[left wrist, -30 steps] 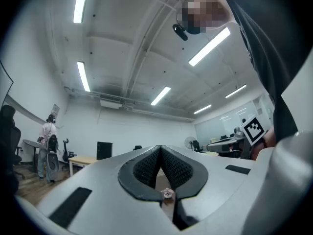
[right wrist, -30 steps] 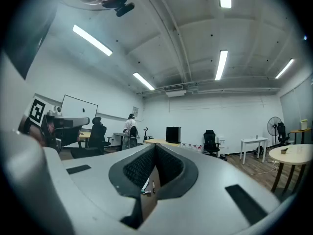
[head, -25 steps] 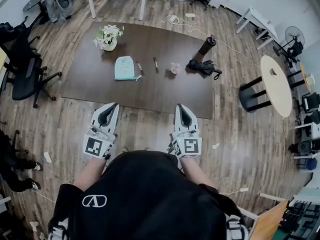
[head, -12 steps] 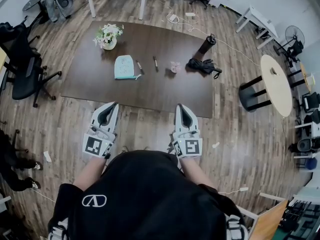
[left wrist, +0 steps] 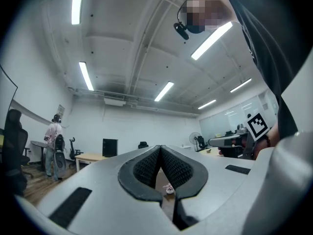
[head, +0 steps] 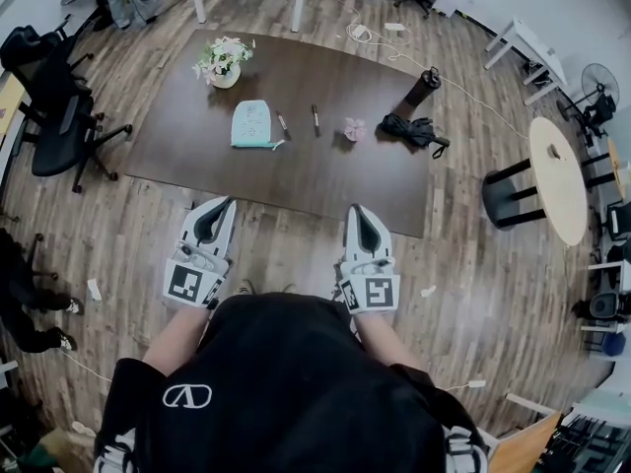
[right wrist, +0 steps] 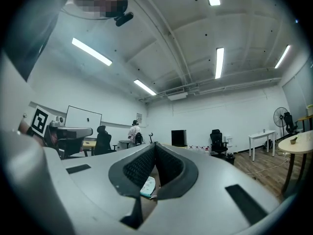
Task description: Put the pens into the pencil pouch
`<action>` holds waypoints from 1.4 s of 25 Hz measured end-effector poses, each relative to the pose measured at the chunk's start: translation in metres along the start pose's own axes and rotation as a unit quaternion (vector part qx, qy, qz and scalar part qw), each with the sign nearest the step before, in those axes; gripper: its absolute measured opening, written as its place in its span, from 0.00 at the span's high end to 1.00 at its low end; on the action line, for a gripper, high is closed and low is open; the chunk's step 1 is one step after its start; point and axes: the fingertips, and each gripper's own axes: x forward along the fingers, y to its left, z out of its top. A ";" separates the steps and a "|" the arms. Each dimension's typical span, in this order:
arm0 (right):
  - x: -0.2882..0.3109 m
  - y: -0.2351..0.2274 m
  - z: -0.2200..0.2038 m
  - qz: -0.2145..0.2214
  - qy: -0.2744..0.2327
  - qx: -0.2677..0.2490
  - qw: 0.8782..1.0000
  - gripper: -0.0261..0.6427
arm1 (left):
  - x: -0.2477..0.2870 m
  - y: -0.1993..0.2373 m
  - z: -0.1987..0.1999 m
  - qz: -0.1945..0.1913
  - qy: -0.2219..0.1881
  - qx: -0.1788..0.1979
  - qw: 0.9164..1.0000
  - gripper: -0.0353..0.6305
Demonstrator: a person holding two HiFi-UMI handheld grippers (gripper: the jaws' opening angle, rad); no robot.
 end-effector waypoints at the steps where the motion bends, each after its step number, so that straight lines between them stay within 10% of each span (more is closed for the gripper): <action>1: 0.002 -0.004 -0.003 0.004 -0.002 0.005 1.000 0.96 | 0.002 -0.001 -0.002 0.004 0.003 0.004 1.000 0.94; 13: 0.087 -0.028 -0.032 0.021 0.003 0.022 1.000 0.96 | 0.061 0.055 -0.027 0.020 0.012 0.026 0.999 0.94; 35: 0.307 -0.032 -0.044 -0.059 0.018 -0.010 0.998 0.96 | 0.219 0.240 -0.081 -0.071 -0.005 -0.024 0.997 0.94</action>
